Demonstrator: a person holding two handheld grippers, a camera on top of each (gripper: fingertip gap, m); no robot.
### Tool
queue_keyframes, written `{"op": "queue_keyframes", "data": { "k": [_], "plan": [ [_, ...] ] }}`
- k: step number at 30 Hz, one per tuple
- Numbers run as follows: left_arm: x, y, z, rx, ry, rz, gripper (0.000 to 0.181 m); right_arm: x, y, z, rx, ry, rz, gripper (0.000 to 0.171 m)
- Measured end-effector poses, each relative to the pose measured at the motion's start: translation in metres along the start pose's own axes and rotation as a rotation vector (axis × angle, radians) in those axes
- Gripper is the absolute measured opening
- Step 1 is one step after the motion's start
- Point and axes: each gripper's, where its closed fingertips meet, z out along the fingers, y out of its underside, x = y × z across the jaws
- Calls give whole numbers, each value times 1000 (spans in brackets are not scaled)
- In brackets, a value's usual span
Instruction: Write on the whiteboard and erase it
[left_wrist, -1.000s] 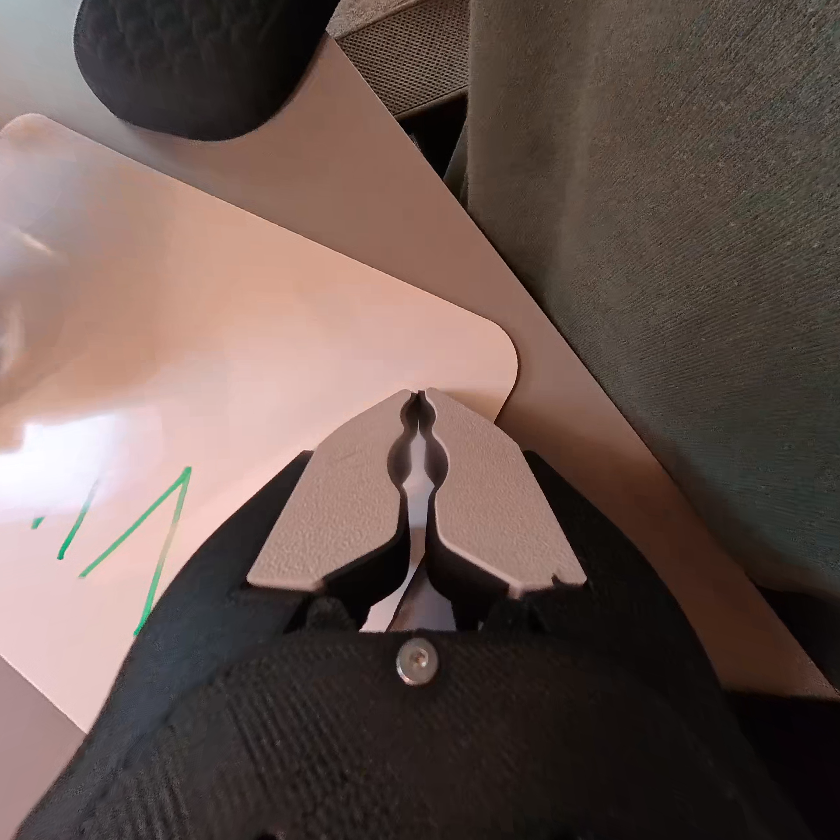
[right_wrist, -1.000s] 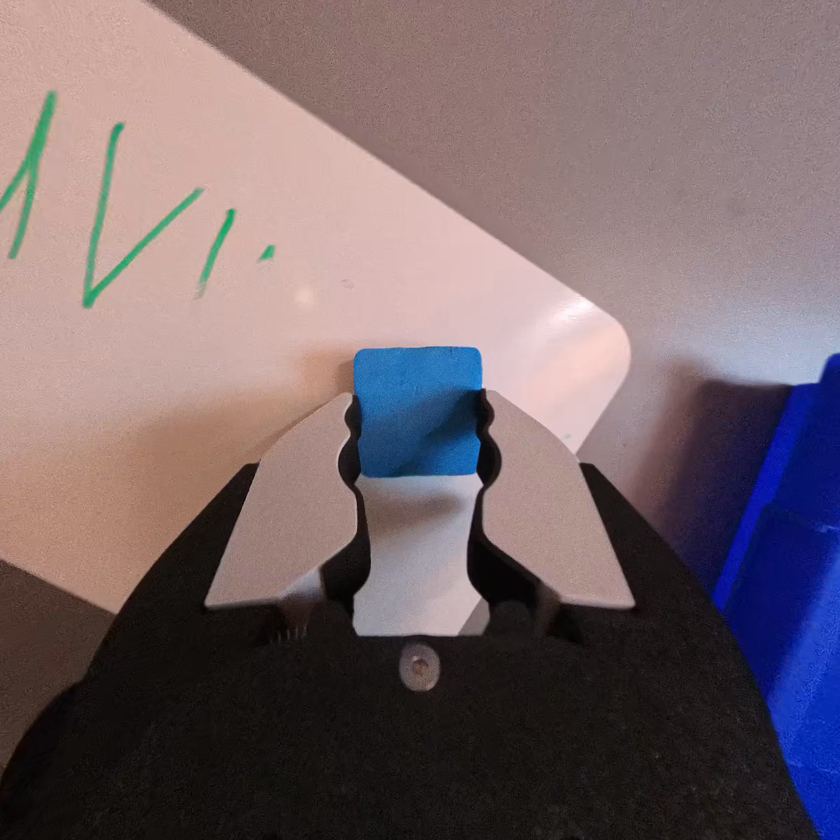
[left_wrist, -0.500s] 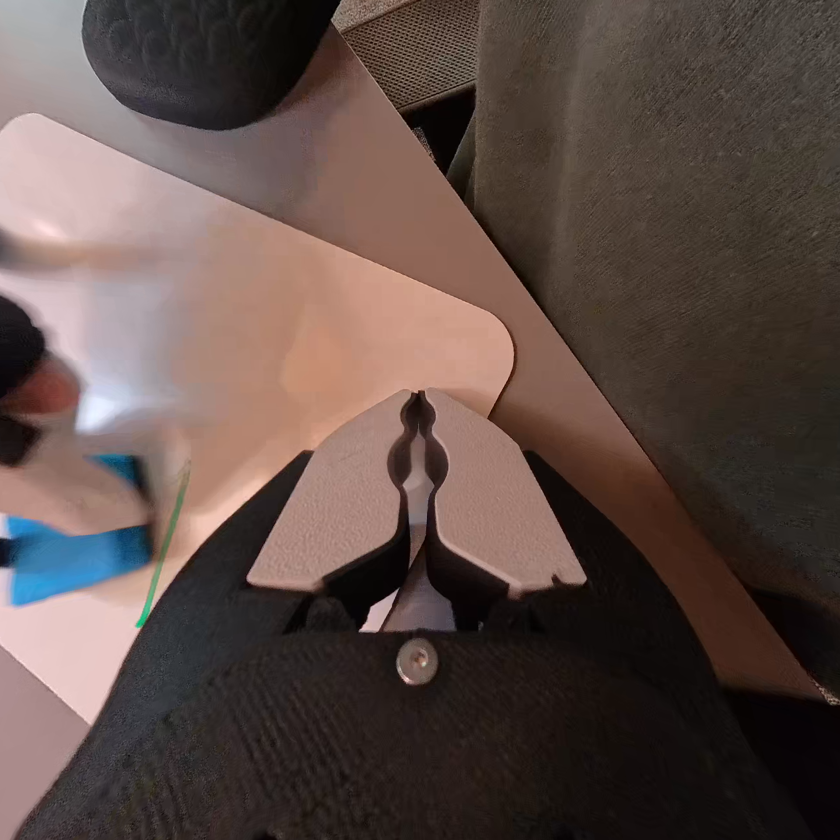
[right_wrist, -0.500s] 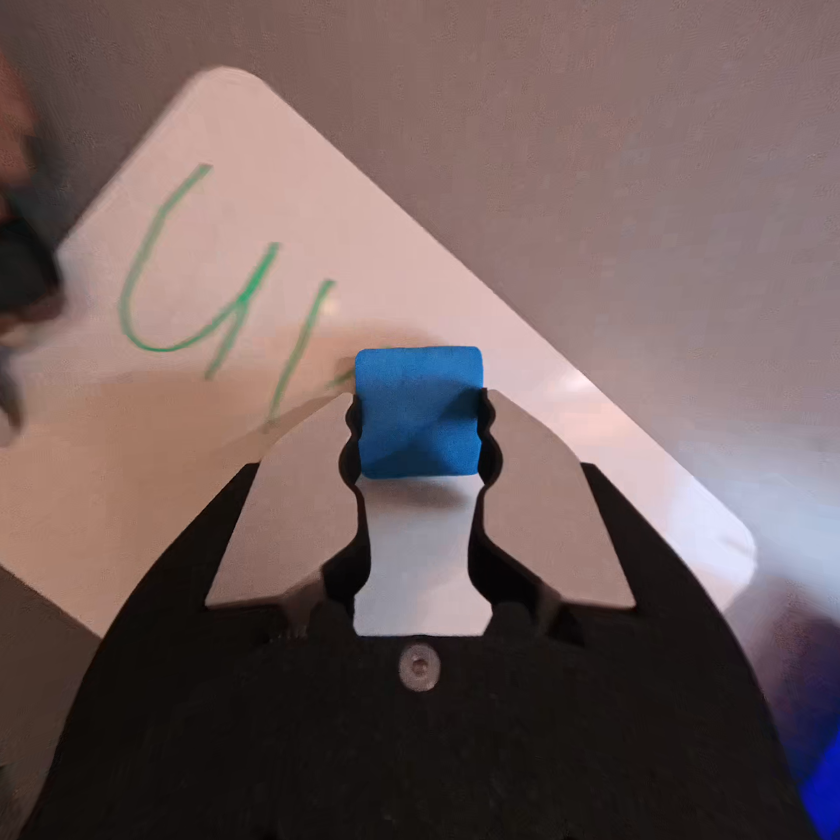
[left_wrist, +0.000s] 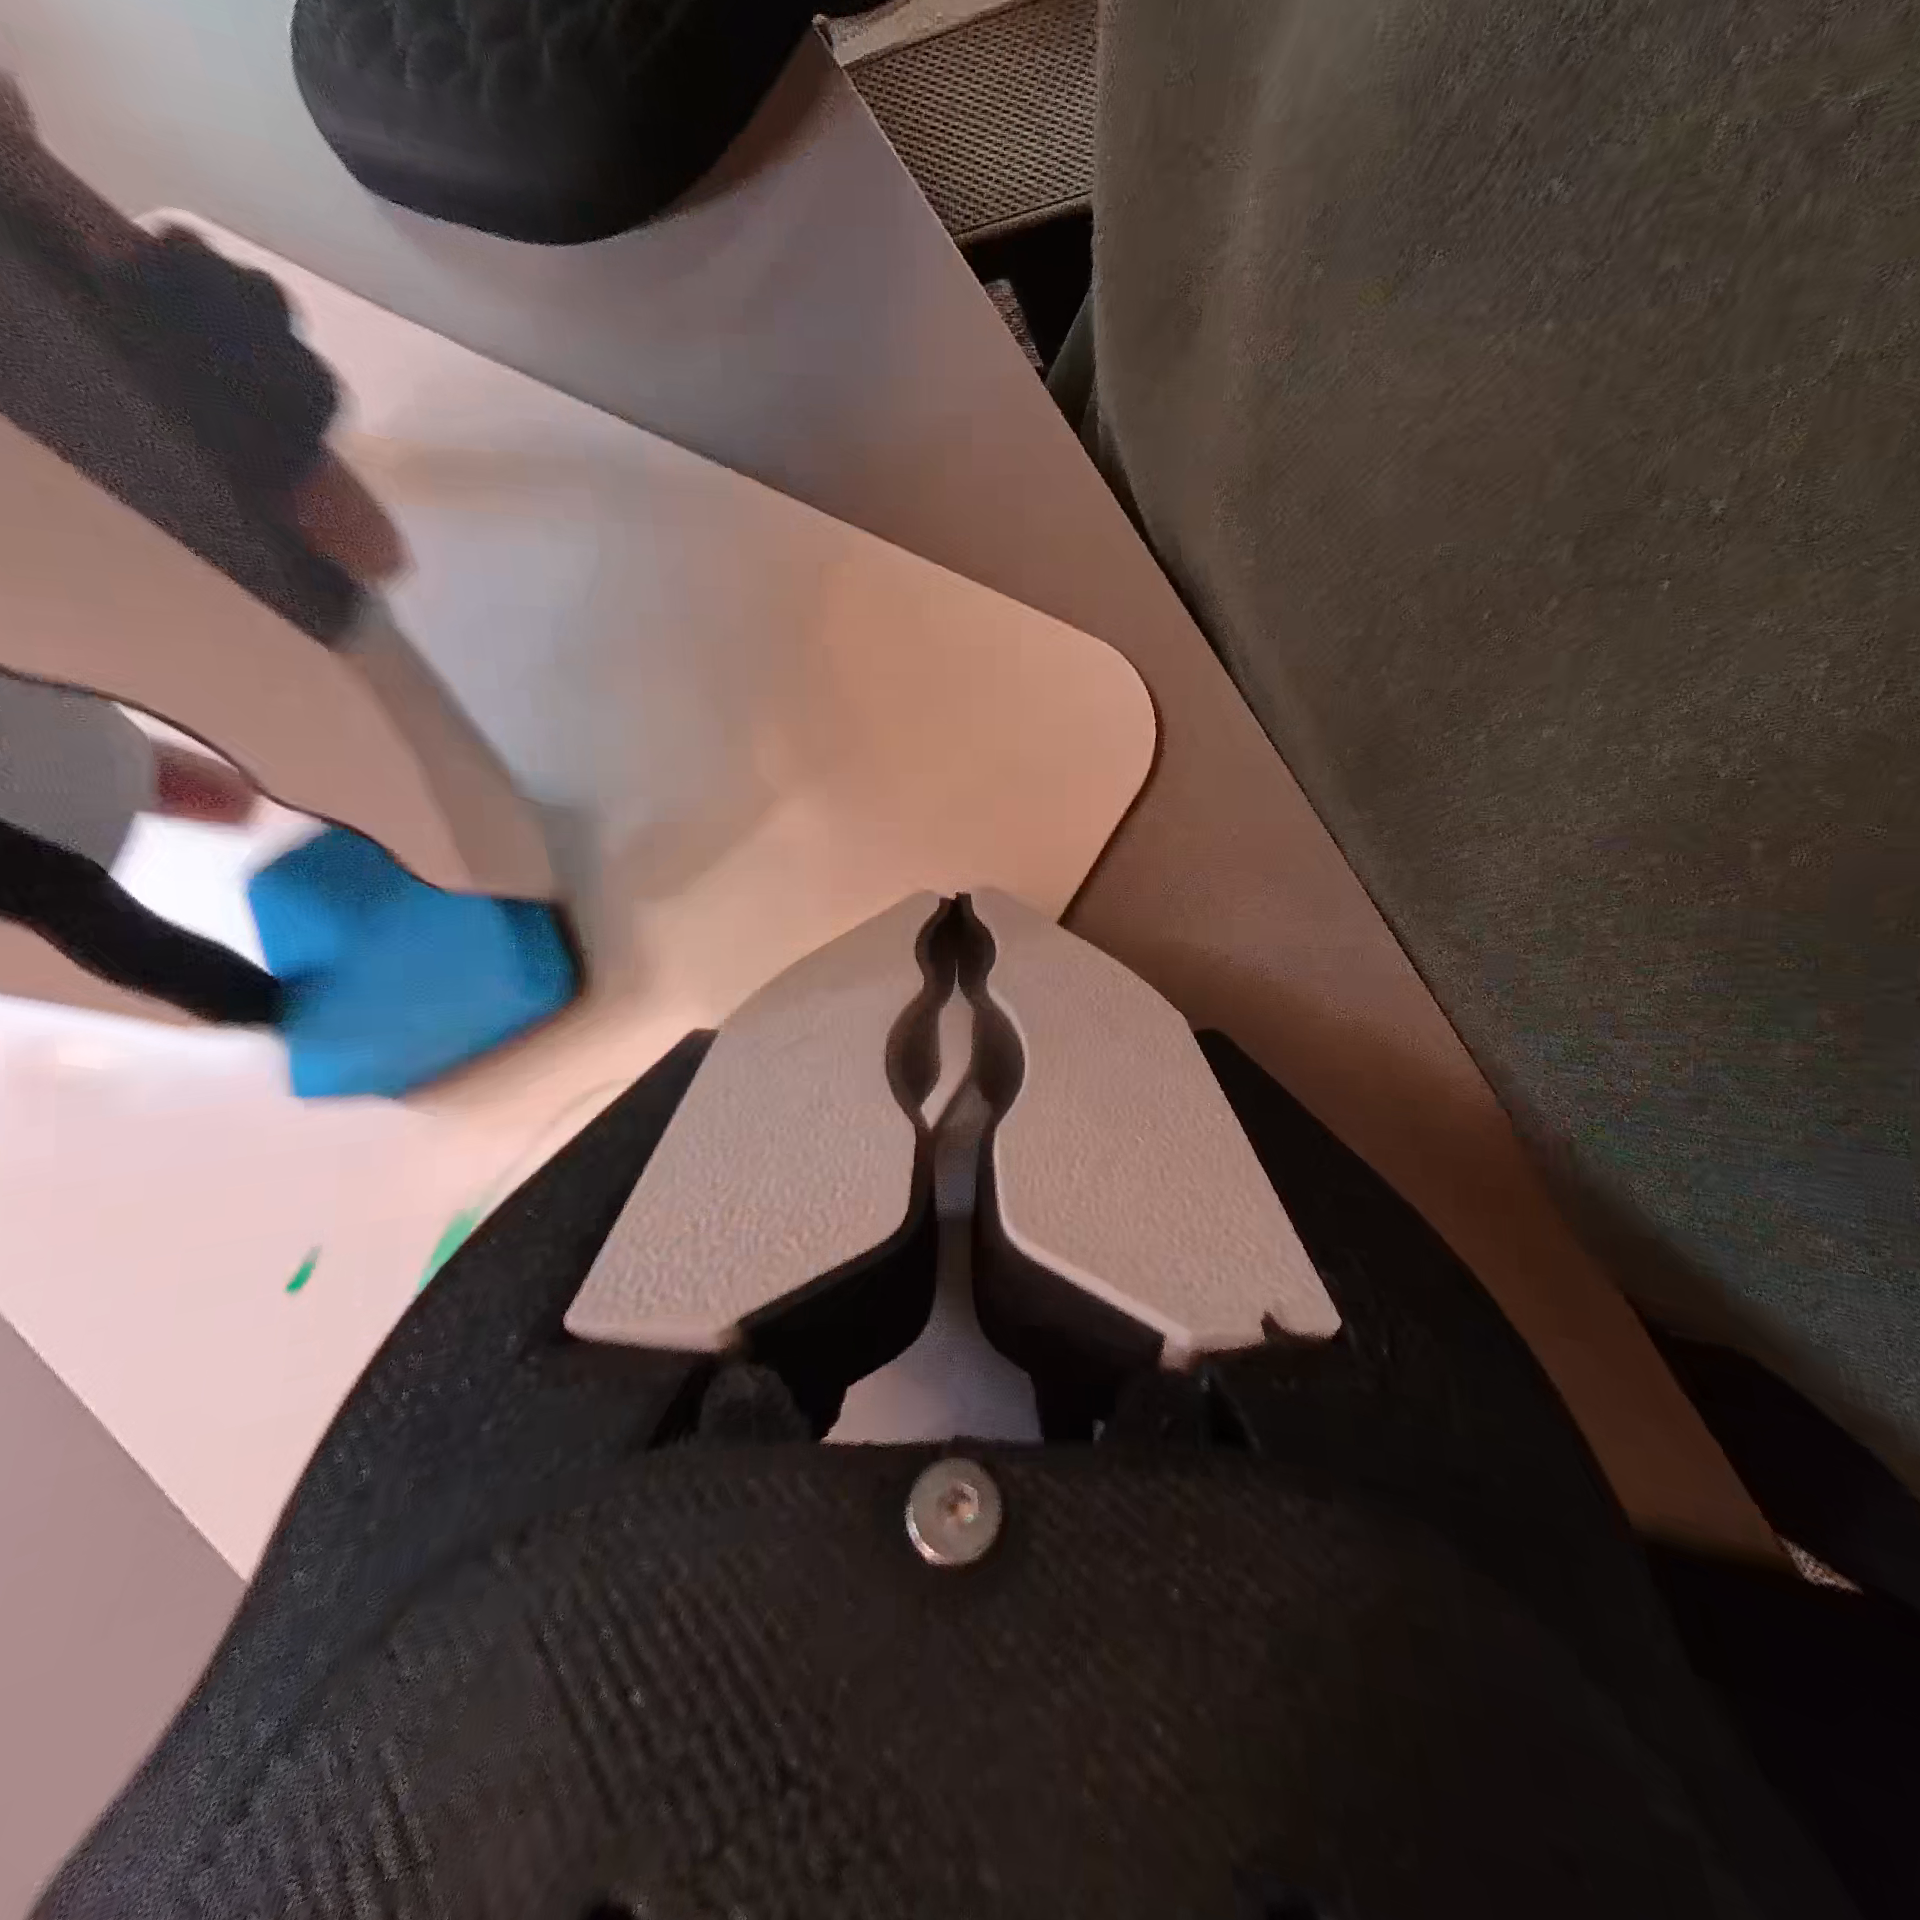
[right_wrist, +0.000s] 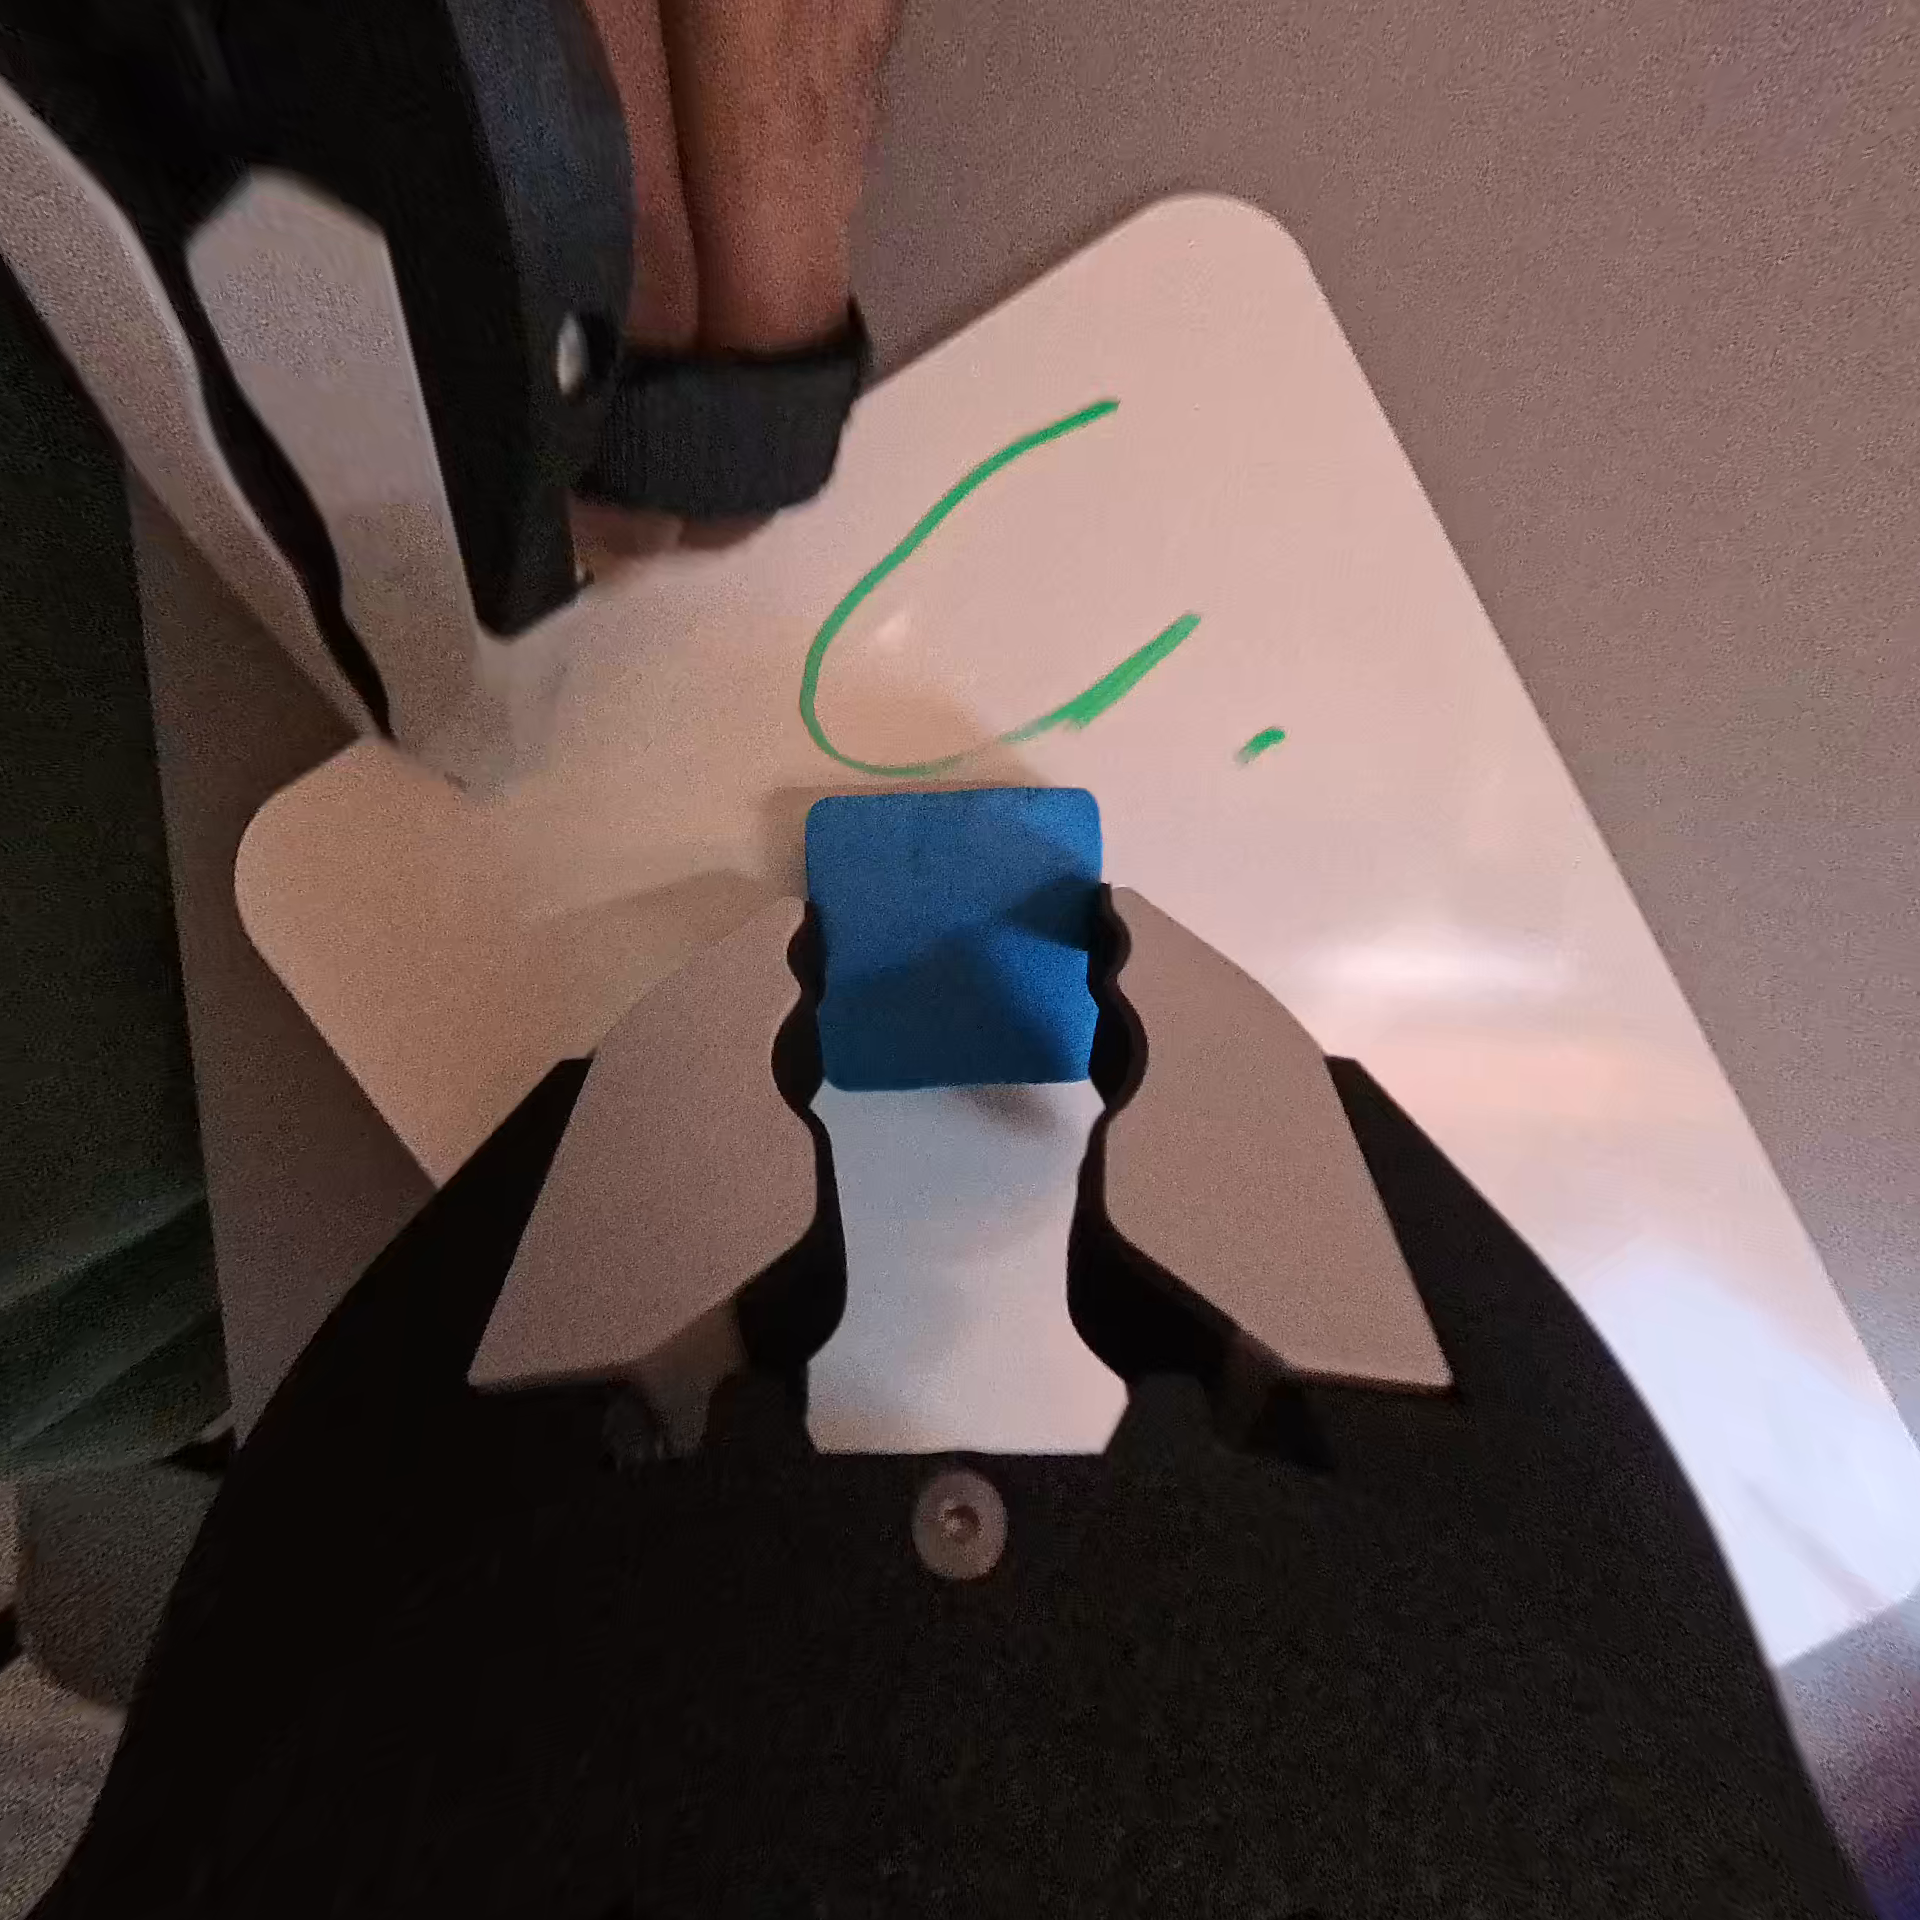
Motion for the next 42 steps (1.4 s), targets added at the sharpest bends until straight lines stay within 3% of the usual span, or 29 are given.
{"op": "queue_keyframes", "data": {
  "k": [2, 4, 5, 7, 10, 13, 15, 17, 20, 22, 24, 25, 27, 29, 31, 34, 36, 39, 40, 42],
  "plan": [
    [3, 2, -3, 9, -20, -16, 0, 34, 22, -11, -45, 61, 103, 50],
    [4, 2, -3, 4, -52, 2, 0, 69, 18, -9, -49, 130, 164, 50],
    [4, 2, -3, -1, -57, 5, 1, 69, 1, -1, -27, 137, 141, 50],
    [3, 2, -3, 4, -56, -8, 1, 28, -36, 18, 47, 45, 1, 50],
    [0, 6, -6, -9, -82, -16, 1, -22, -25, 12, 0, -71, -139, 50],
    [0, 6, -7, -17, -100, 0, 1, 29, -6, 3, -32, 7, 8, 50],
    [1, 5, -6, -12, -100, -2, 1, 51, -29, 14, -10, 61, 18, 50],
    [3, 5, -7, 2, -93, -19, 1, 10, -62, 30, 70, -27, -108, 50],
    [4, 10, -12, -8, -132, -4, 1, -33, -35, 17, 27, -160, -222, 50],
    [5, 12, -15, -12, -153, 13, 0, 2, -13, 6, -4, -101, -81, 49],
    [5, 11, -14, -11, -153, 21, 0, 45, -22, 11, -30, 36, -60, 49],
    [5, 11, -13, -9, -150, 20, 1, 46, -42, 20, -1, 51, -90, 49],
    [6, 10, -14, -7, -154, 26, 1, 1, -79, 38, 88, -65, -197, 50],
    [12, 11, -13, -17, -158, 77, 1, -25, -64, 32, 33, -117, -309, 49],
    [11, 11, -13, -22, -185, 106, 1, -13, -35, 18, -42, -160, -273, 49],
    [11, 11, -13, -17, -165, 80, 0, 33, -63, 31, -34, -37, -243, 49],
    [11, 11, -13, -19, -175, 93, 0, 16, -88, 44, 29, -86, -276, 49],
    [11, 11, -12, -23, -184, 99, 1, -20, -60, 29, -6, -227, -357, 49],
    [11, 11, -12, -21, -176, 89, 1, -17, -53, 26, -9, -243, -335, 49],
    [11, 11, -12, -17, -163, 74, 1, 20, -63, 32, -20, -115, -307, 49]
  ]
}}
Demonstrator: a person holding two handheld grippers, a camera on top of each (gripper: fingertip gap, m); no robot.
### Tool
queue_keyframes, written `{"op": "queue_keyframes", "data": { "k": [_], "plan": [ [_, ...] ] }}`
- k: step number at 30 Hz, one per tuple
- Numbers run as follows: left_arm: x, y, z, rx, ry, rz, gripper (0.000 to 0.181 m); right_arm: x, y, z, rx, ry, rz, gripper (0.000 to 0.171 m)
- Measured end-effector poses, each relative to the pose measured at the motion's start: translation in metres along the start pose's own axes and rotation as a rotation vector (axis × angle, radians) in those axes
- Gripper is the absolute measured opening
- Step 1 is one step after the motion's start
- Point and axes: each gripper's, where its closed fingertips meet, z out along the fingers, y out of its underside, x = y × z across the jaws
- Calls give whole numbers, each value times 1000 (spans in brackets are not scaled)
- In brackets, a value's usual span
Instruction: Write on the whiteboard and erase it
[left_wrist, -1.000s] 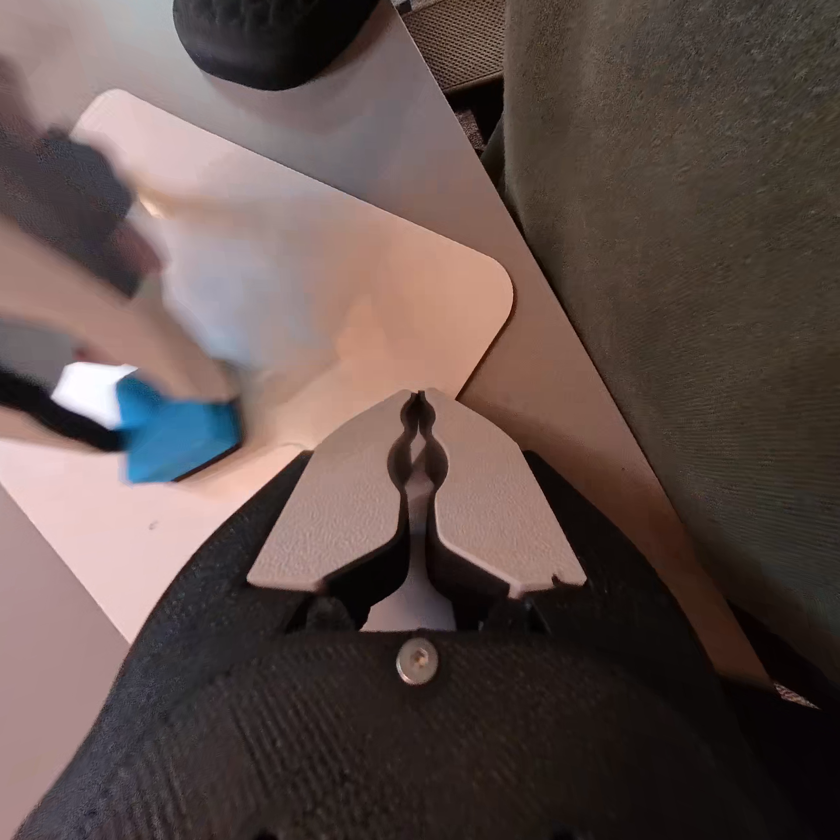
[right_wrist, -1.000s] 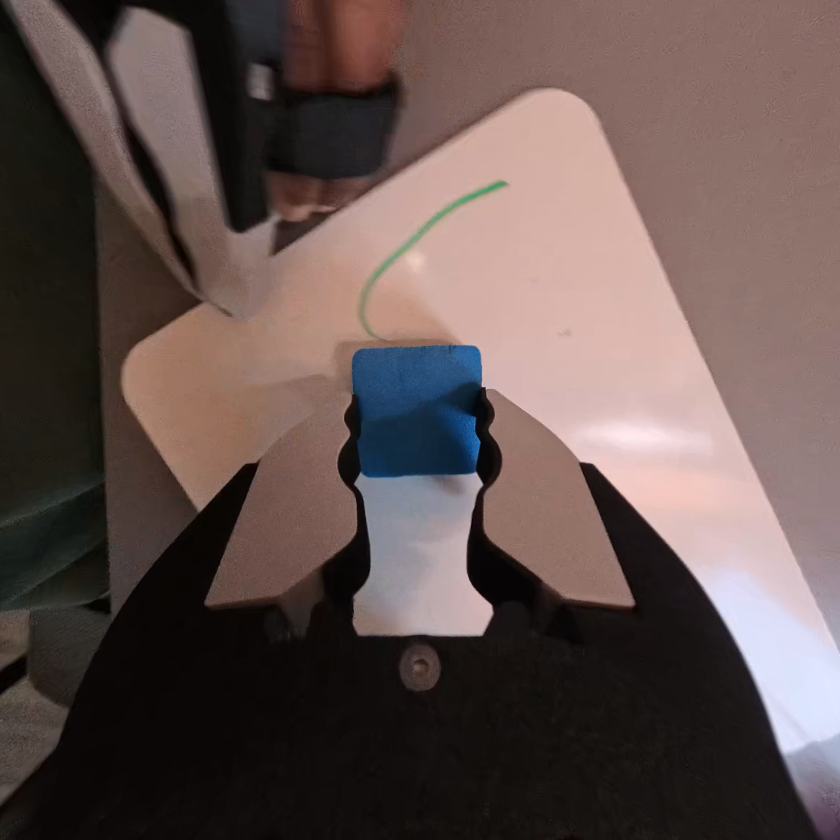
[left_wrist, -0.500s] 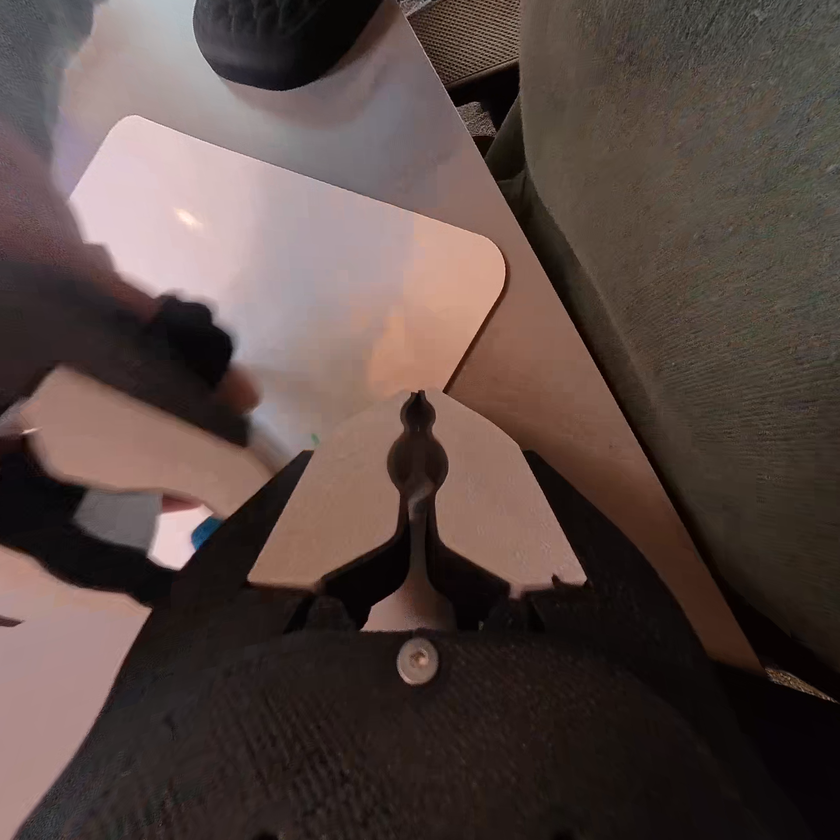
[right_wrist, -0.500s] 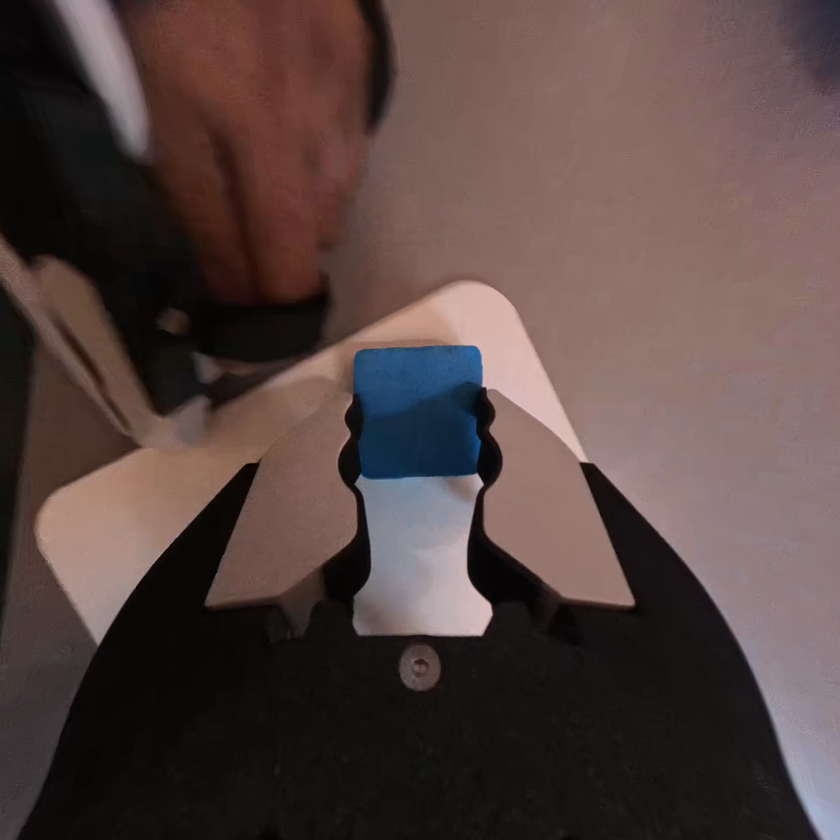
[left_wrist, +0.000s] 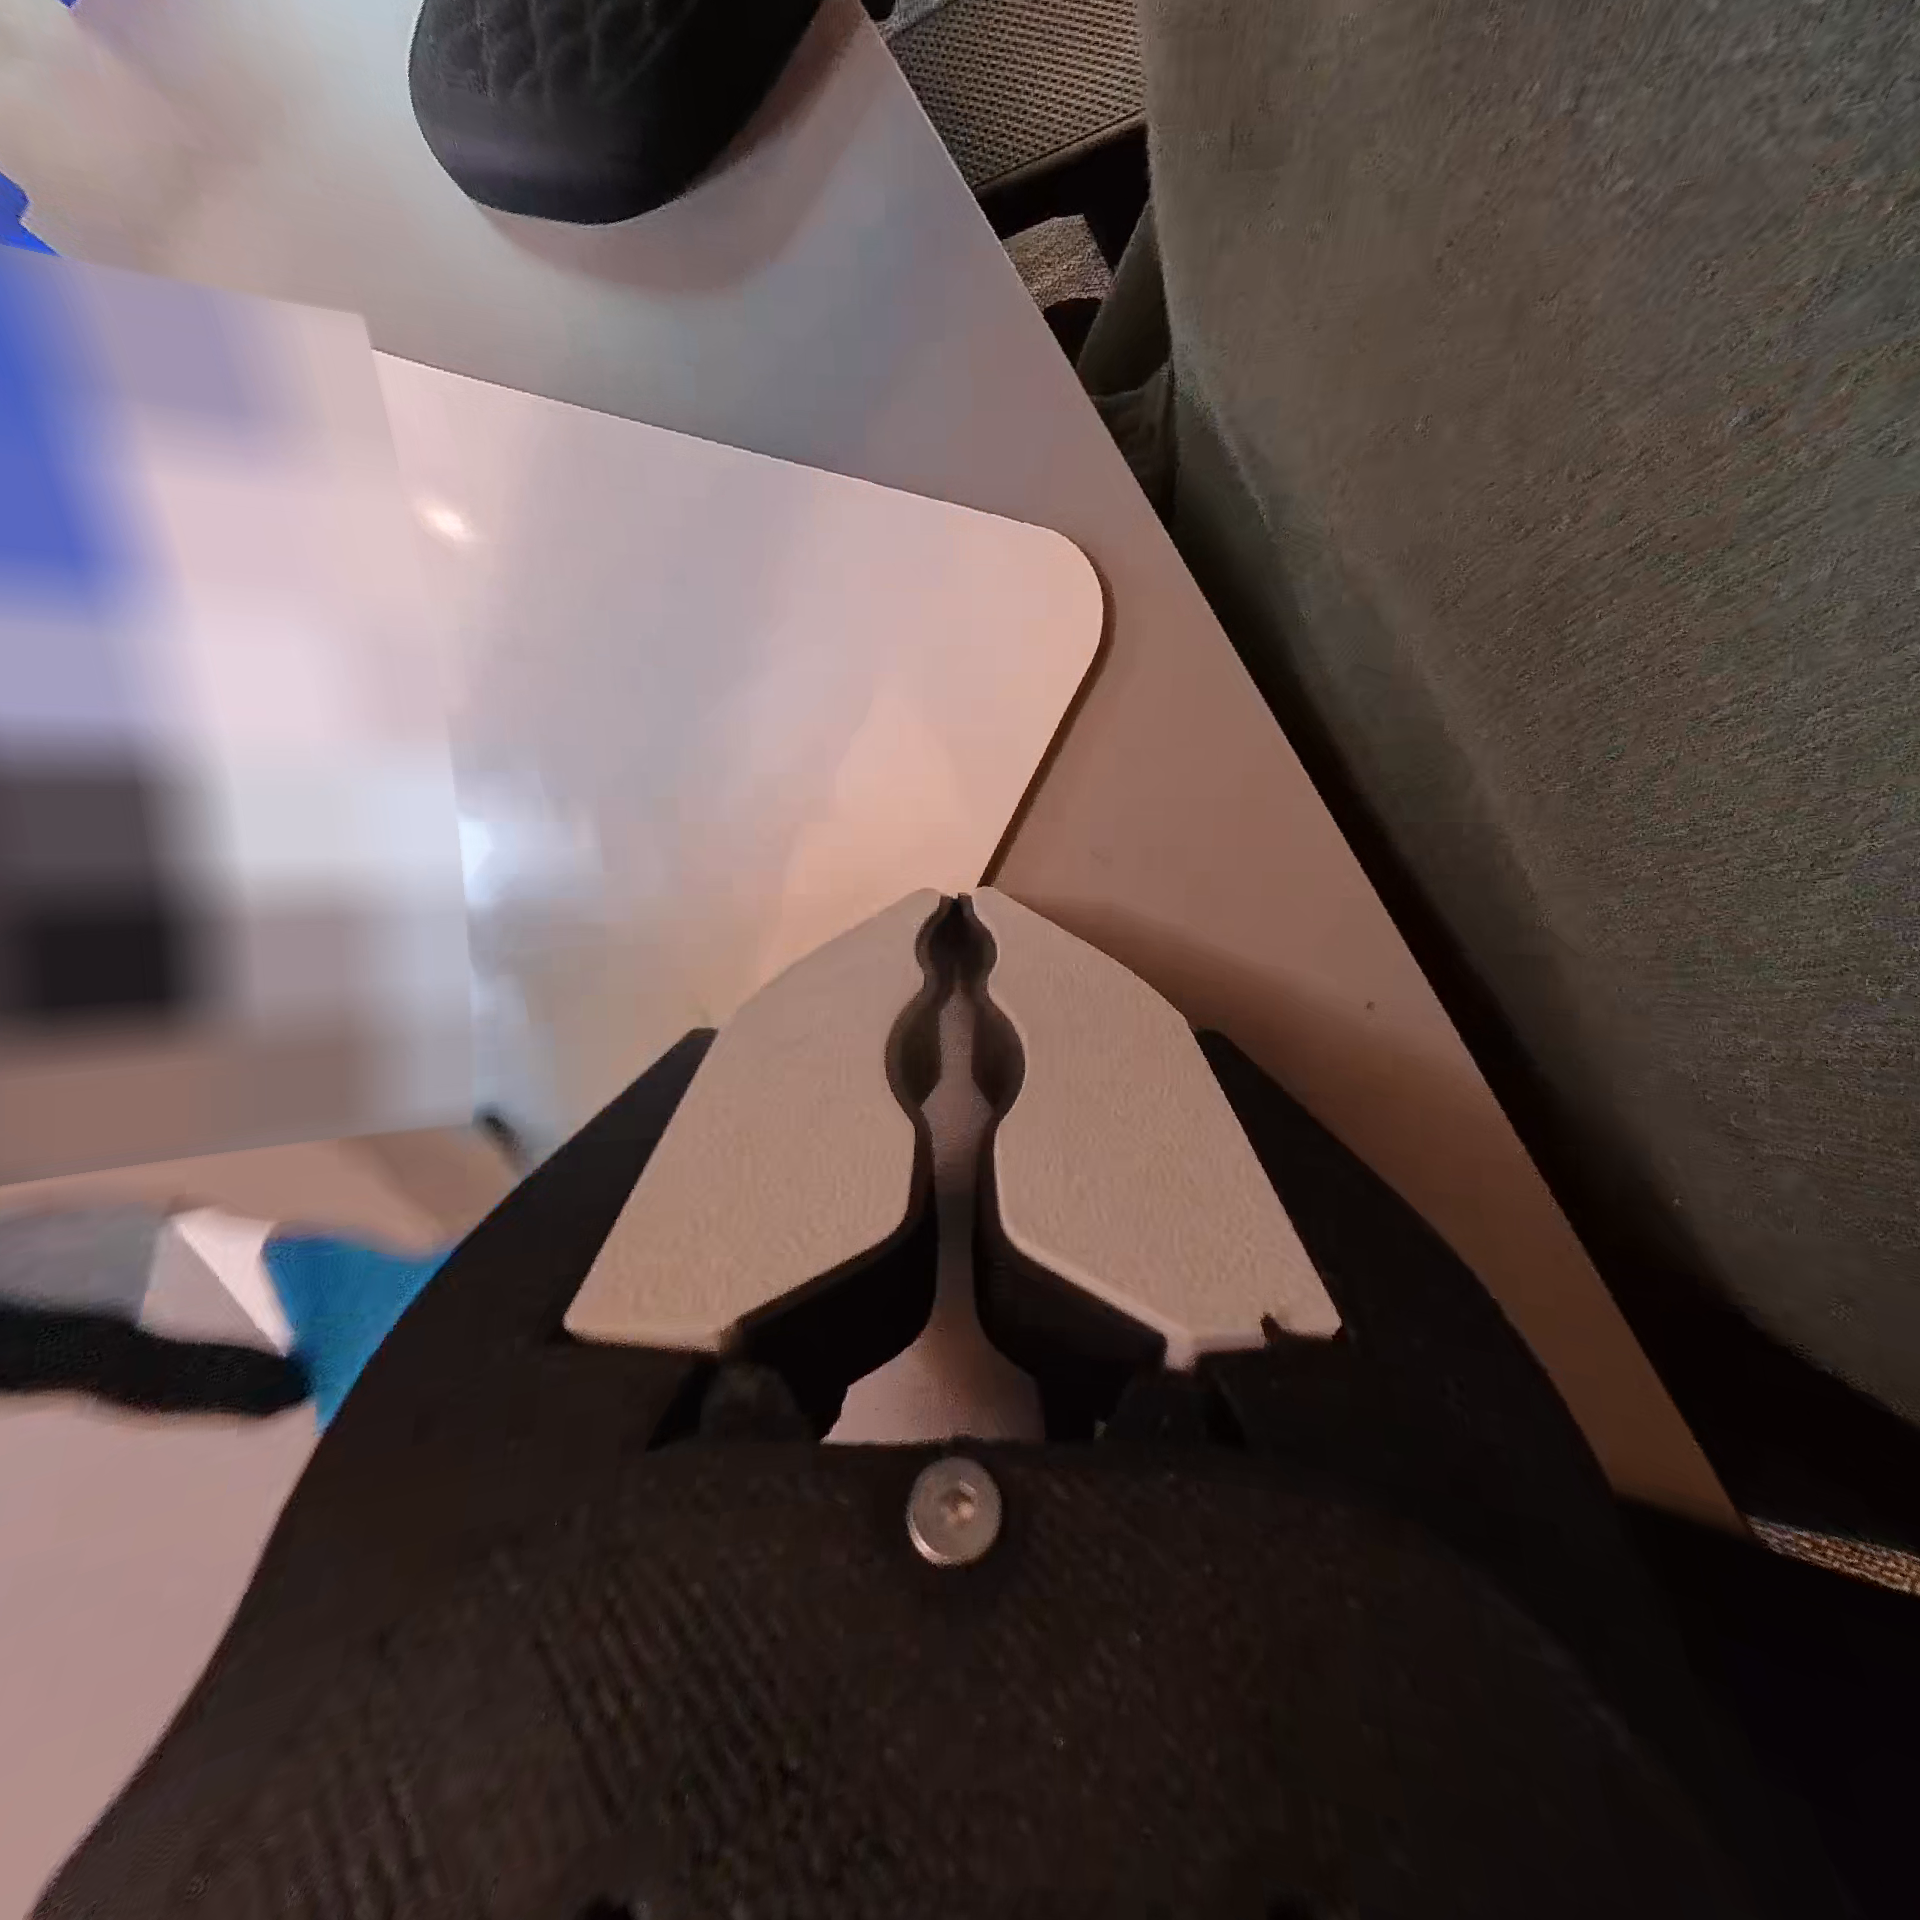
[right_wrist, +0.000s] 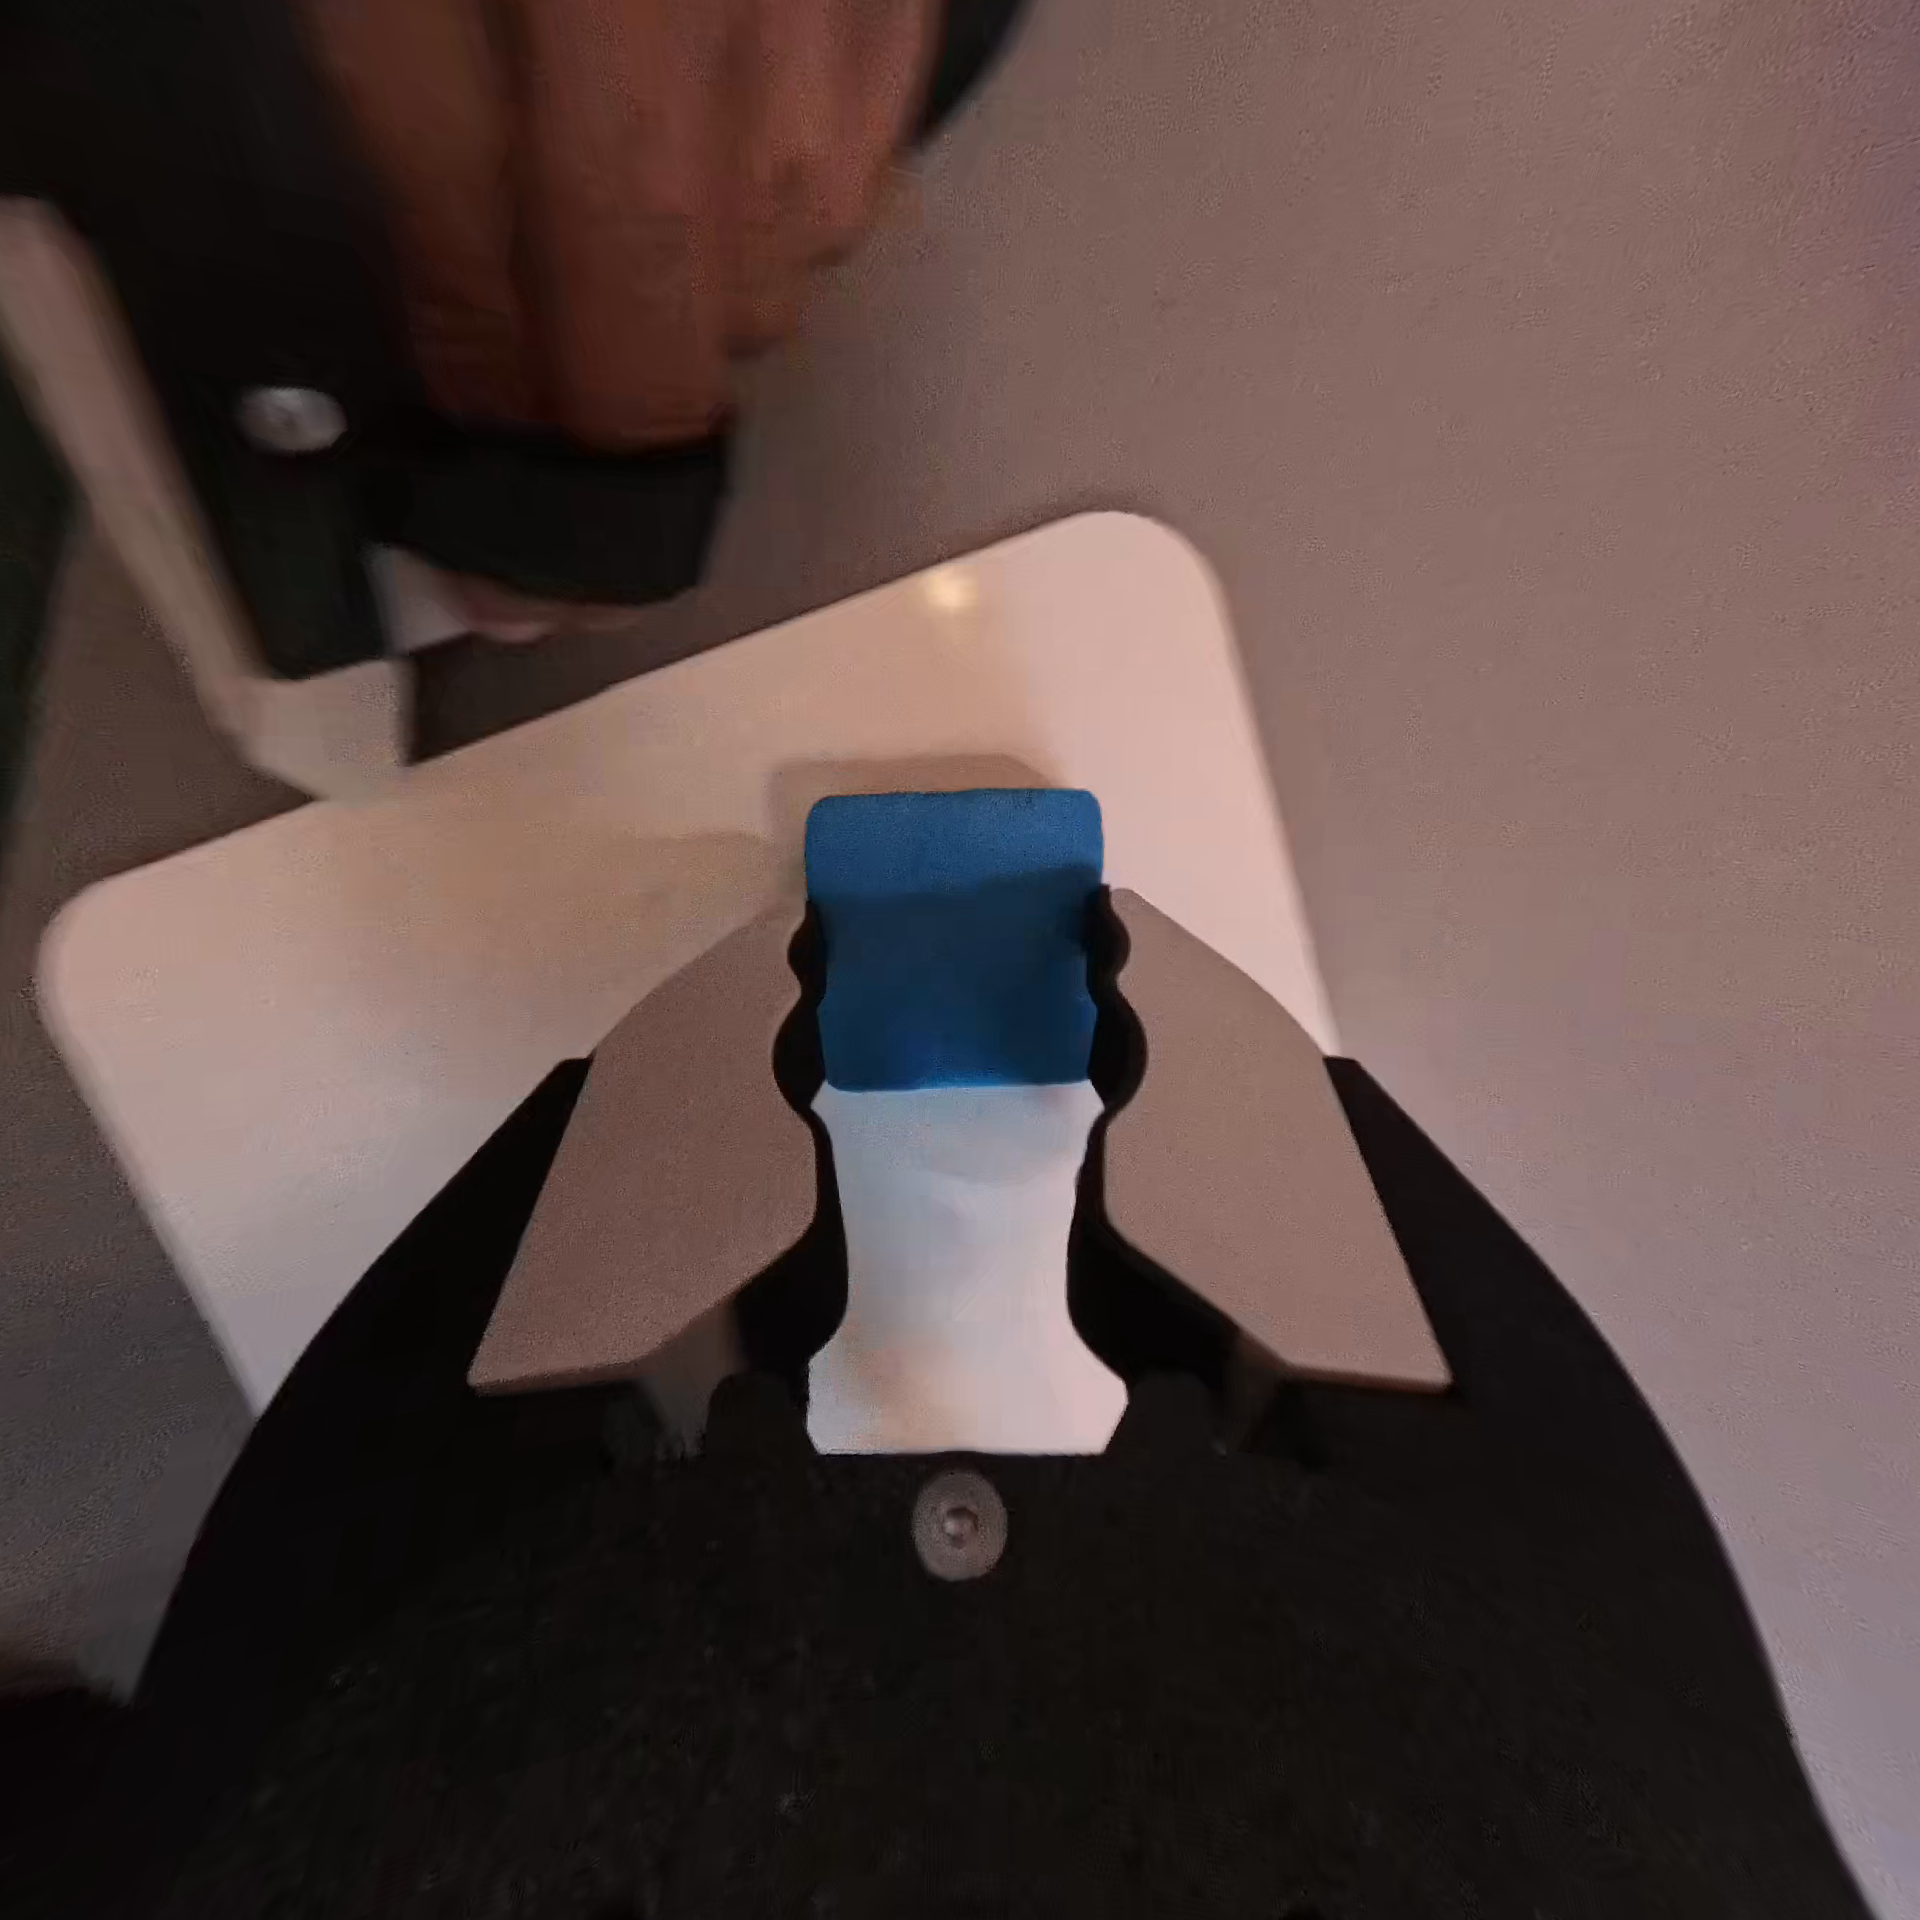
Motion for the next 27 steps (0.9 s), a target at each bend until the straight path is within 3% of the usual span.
{"op": "queue_keyframes", "data": {
  "k": [3, 6, 7, 10, 12, 14, 16, 18, 21, 23, 25, 27],
  "plan": [
    [0, 0, 0, 1, -6, 4, 1, 9, -22, 10, 36, 24, 6, 49],
    [1, 0, 0, 1, -4, 6, 1, -67, -12, 3, 75, -123, -84, 50],
    [0, 0, 1, 1, -2, 2, 1, -74, 0, -3, 82, -115, -61, 50],
    [0, 0, 1, 2, 4, -12, 1, -23, 25, -12, 44, 26, 65, 49],
    [0, 0, 1, 5, 10, -22, 0, -1, 9, -4, 70, 71, 139, 49],
    [0, 0, 1, 4, 14, -26, 1, -33, -3, 1, 74, 17, 48, 49],
    [0, 0, 1, 3, 14, -33, 1, -63, 12, -7, 80, -25, 12, 50],
    [-1, 0, 1, 0, 11, -39, 1, -37, 50, -24, 52, 38, 165, 49],
    [-1, 1, 1, 0, 9, -42, 1, 54, 103, -46, 22, 236, 470, 49],
    [-1, 1, 1, 2, 16, -45, 1, 77, 85, -38, 108, 280, 535, 49],
    [0, 1, 1, 5, 27, -53, 1, 44, 42, -19, 147, 214, 412, 49],
    [0, 1, 1, 6, 31, -57, 1, -4, 23, -11, 131, 146, 295, 50]
  ]
}}
